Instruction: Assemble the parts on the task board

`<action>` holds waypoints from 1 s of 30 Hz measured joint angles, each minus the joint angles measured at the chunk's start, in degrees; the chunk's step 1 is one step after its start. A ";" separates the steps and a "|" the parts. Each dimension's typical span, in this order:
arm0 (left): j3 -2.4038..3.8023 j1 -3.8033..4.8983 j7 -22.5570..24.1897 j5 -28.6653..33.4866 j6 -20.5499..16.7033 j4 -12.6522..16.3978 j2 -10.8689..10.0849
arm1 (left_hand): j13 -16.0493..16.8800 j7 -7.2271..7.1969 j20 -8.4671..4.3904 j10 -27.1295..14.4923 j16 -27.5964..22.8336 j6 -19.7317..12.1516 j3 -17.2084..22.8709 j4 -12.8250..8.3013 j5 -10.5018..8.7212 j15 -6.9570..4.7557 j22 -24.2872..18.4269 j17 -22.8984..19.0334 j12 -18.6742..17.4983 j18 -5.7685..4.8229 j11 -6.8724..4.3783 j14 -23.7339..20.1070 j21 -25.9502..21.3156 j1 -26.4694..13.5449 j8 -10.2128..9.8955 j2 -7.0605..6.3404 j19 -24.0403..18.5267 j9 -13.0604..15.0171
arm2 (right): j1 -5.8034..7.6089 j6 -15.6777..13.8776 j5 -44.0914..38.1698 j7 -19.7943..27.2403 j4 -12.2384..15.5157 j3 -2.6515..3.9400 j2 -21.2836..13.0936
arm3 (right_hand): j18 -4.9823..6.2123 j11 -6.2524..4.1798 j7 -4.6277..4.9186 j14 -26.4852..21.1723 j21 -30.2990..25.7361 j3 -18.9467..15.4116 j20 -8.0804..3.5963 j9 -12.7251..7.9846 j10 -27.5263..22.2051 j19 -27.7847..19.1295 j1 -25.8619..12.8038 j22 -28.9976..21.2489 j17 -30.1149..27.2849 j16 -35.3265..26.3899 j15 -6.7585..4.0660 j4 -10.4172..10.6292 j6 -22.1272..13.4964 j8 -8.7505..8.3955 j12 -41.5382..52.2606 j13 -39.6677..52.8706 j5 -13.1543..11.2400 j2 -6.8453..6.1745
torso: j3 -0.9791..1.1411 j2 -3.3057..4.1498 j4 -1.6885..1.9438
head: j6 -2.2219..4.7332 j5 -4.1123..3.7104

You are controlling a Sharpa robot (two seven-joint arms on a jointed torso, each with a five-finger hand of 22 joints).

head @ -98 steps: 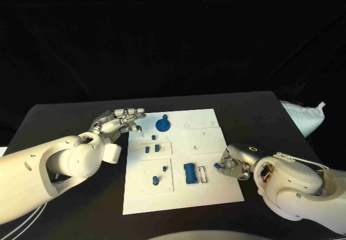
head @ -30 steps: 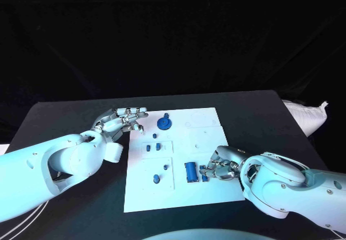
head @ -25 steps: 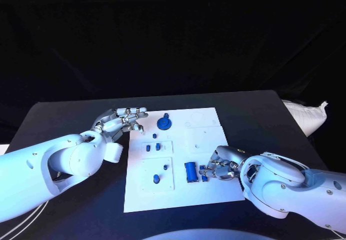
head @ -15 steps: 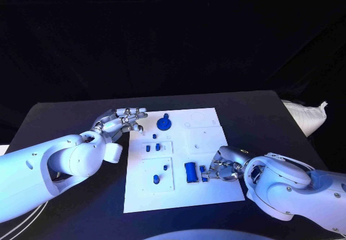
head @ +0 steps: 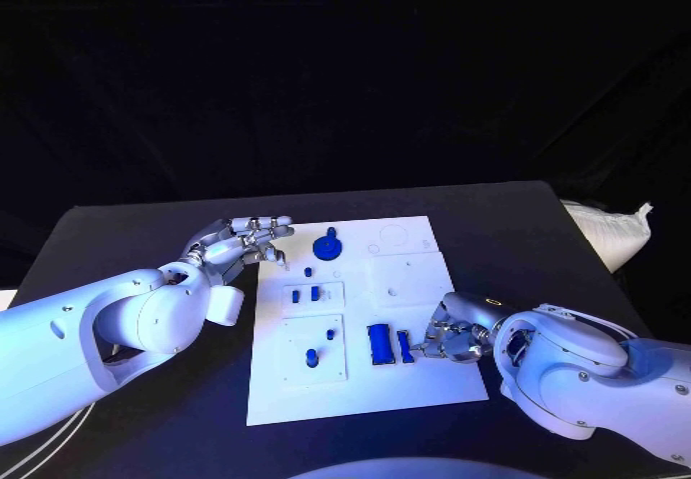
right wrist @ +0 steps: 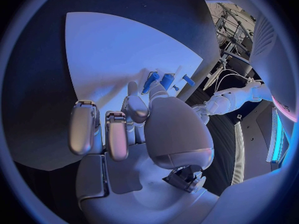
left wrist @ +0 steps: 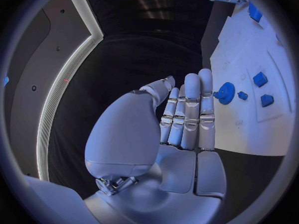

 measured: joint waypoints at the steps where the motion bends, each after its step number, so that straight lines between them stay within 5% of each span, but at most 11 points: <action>1: 0.00 0.00 0.00 0.00 0.00 0.00 0.01 | 0.00 0.00 0.00 0.00 0.00 0.00 0.00 0.00 0.00 0.00 0.00 0.00 0.00 0.00 0.00 0.00 0.00 0.00 0.00 0.00 0.00 0.00 | 0.00 0.13 -0.02 0.00 -0.23 0.00 0.13 | 0.00 0.00 0.00 0.00 0.00 -0.07 0.00 0.00 0.00 0.00 0.41 0.00 0.00 0.00 0.00 -0.08 0.00 0.00 0.00 0.03 0.00 0.23 | -0.01 0.02 0.01 | 0.01 -0.01; 14: -0.01 -0.01 -0.02 -0.01 0.02 -0.04 -0.01 | 0.00 0.00 0.00 0.00 0.00 0.00 0.00 0.00 0.00 0.00 0.00 0.00 0.00 0.00 0.00 0.00 0.00 0.00 0.00 0.00 0.00 0.00 | -0.22 0.83 -0.85 -0.06 -2.43 0.27 2.54 | 0.00 0.01 -0.22 0.00 0.00 -1.02 0.00 0.54 -0.01 0.00 2.80 0.00 -0.01 0.00 0.00 -0.28 0.43 0.82 0.45 0.31 -0.92 0.25 | 0.04 0.12 0.07 | -0.51 0.50; 30: -0.01 -0.04 -0.03 -0.01 0.02 -0.15 -0.02 | 0.00 0.00 0.00 -0.22 0.00 0.00 0.00 0.00 0.00 0.07 0.00 -0.07 0.00 0.00 0.22 -0.08 0.00 0.22 0.00 0.22 0.00 0.00 | -0.60 -1.17 -2.79 0.00 -0.82 0.32 1.16 | 0.00 0.01 0.09 0.00 0.00 -2.00 0.00 0.40 -0.02 0.00 3.61 0.07 -0.02 0.00 0.00 0.07 0.11 0.34 0.59 0.61 0.57 1.06 | -0.04 -0.05 -0.03 | -0.41 0.42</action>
